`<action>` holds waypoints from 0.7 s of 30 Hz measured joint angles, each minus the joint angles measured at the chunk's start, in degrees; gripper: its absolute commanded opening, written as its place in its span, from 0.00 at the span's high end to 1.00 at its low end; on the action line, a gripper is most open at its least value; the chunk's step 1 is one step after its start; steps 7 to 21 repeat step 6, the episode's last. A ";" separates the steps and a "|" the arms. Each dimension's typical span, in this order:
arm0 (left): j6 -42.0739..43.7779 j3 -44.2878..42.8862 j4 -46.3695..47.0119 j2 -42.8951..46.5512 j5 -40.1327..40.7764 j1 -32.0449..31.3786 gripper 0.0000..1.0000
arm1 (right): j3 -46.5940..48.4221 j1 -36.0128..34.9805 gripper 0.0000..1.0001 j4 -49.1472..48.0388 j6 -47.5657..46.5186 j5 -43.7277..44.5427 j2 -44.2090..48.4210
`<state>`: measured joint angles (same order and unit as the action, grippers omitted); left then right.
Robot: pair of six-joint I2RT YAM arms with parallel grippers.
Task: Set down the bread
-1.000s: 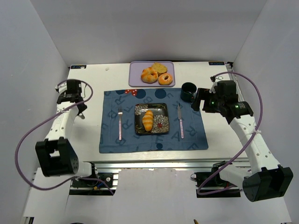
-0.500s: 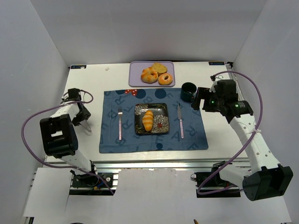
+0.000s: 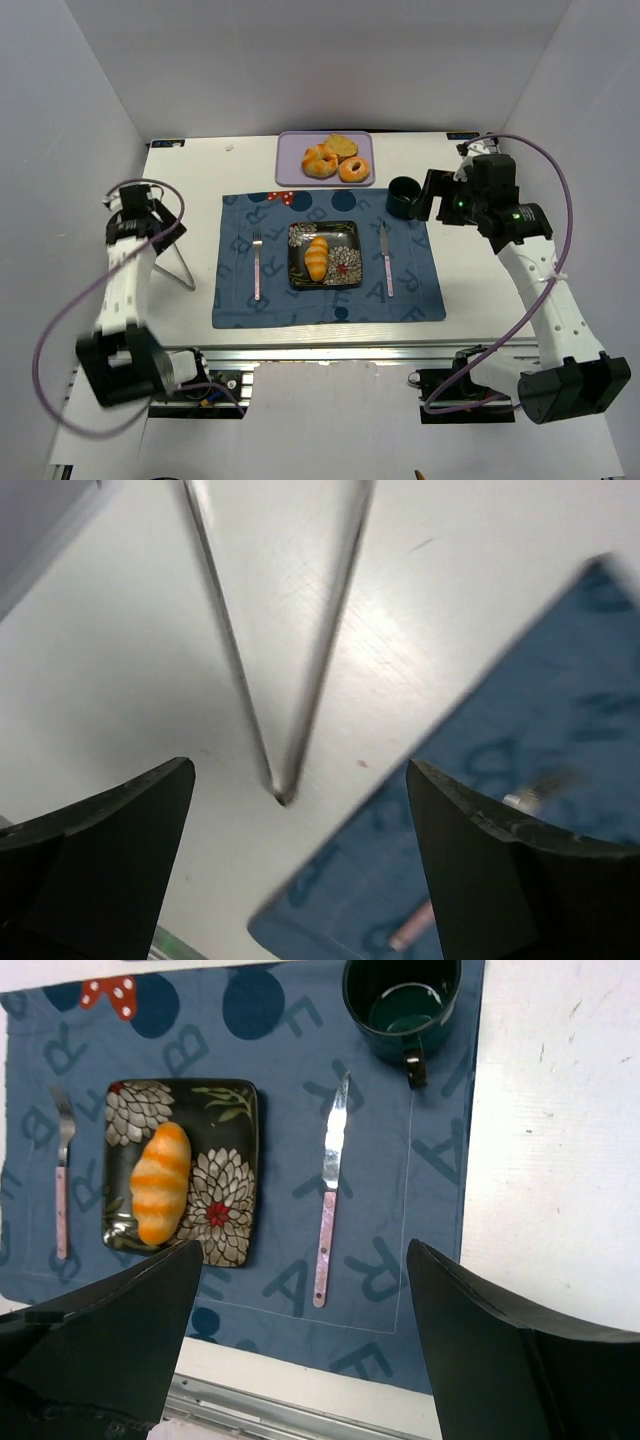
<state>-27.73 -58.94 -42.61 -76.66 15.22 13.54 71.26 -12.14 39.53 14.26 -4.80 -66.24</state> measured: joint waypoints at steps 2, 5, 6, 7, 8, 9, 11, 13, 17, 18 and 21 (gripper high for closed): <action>-1.73 0.00 -0.55 8.70 -0.50 -0.22 0.02 | 1.75 0.00 0.10 0.79 -0.07 -0.37 -0.15; -4.04 0.09 -0.70 25.49 -1.97 -0.55 0.02 | 2.49 -0.04 0.11 0.57 -0.13 -2.19 -0.31; -4.76 0.02 -0.70 29.20 -2.71 -0.52 0.02 | 2.49 -0.17 0.10 0.59 -0.09 -3.15 -0.42; -4.76 0.02 -0.70 29.20 -2.71 -0.52 0.02 | 2.49 -0.17 0.10 0.59 -0.09 -3.15 -0.42; -4.76 0.02 -0.70 29.20 -2.71 -0.52 0.02 | 2.49 -0.17 0.10 0.59 -0.09 -3.15 -0.42; -4.76 0.02 -0.70 29.20 -2.71 -0.52 0.02 | 2.49 -0.17 0.10 0.59 -0.09 -3.15 -0.42; -4.76 0.02 -0.70 29.20 -2.71 -0.52 0.02 | 2.49 -0.17 0.10 0.59 -0.09 -3.15 -0.42; -4.76 0.02 -0.70 29.20 -2.71 -0.52 0.02 | 2.49 -0.17 0.10 0.59 -0.09 -3.15 -0.42; -4.76 0.02 -0.70 29.20 -2.71 -0.52 0.02 | 2.49 -0.17 0.10 0.59 -0.09 -3.15 -0.42; -4.76 0.02 -0.70 29.20 -2.71 -0.52 0.02 | 2.49 -0.17 0.10 0.59 -0.09 -3.15 -0.42; -4.76 0.02 -0.70 29.20 -2.71 -0.52 0.02 | 2.49 -0.17 0.10 0.59 -0.09 -3.15 -0.42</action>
